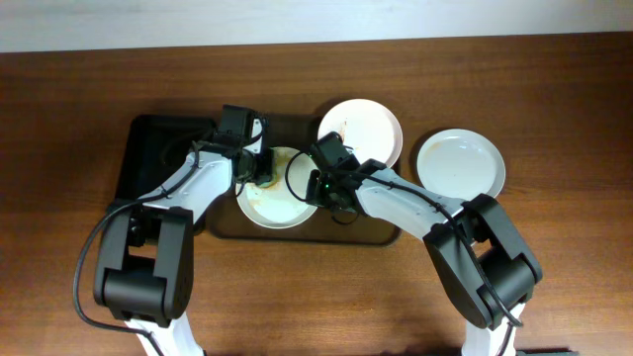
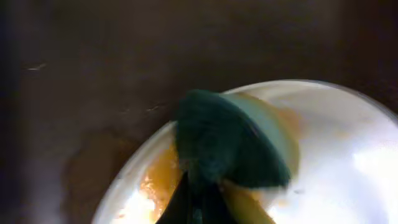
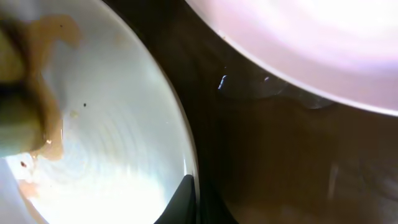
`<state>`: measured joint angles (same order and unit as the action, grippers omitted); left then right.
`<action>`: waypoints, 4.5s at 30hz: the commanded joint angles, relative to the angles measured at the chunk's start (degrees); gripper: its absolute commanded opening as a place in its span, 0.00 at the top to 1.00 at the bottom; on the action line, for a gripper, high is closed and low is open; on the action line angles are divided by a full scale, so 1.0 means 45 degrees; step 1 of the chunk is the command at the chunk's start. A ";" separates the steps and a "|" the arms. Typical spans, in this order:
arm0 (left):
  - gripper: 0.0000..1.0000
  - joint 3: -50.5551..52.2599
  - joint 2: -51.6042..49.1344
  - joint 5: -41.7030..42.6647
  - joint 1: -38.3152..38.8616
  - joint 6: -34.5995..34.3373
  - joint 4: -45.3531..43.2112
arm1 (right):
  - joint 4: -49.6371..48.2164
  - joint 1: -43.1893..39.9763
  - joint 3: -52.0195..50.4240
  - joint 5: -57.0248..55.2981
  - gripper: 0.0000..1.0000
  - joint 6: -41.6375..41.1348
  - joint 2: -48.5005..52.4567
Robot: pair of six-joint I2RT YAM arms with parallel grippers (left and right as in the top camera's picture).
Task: Clean dirty plates on tray and stack at the side
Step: 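Scrub the held plate with the sponge in the left gripper, then carry the plate with the right gripper and stack it on the side plate, then grip the last stained plate with the right gripper and drag it to tray center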
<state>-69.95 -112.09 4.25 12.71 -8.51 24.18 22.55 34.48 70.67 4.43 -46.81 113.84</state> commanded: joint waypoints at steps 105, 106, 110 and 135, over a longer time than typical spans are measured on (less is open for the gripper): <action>0.99 -0.6523 -0.0189 -0.2657 -0.0427 -0.0573 0.7742 | 0.7951 -0.1700 0.4177 -0.0695 0.90 0.1336 0.1865; 0.99 -0.6523 -0.0189 -0.2657 -0.0423 -0.0573 0.7737 | 0.7985 -0.1554 0.4299 -0.0699 0.90 0.1341 0.1841; 0.99 -0.6523 -0.0189 -0.2662 -0.0452 -0.0568 0.7737 | 0.8286 -0.2327 0.5367 -0.0709 0.87 0.1685 0.1486; 0.99 -0.6523 -0.0189 -0.2657 -0.0471 -0.0568 0.7742 | 0.8471 -0.1428 0.6183 0.0019 0.75 0.2803 0.3118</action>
<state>-98.48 -113.14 -8.29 11.07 -10.37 58.96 60.69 29.02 96.60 3.77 -35.73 127.07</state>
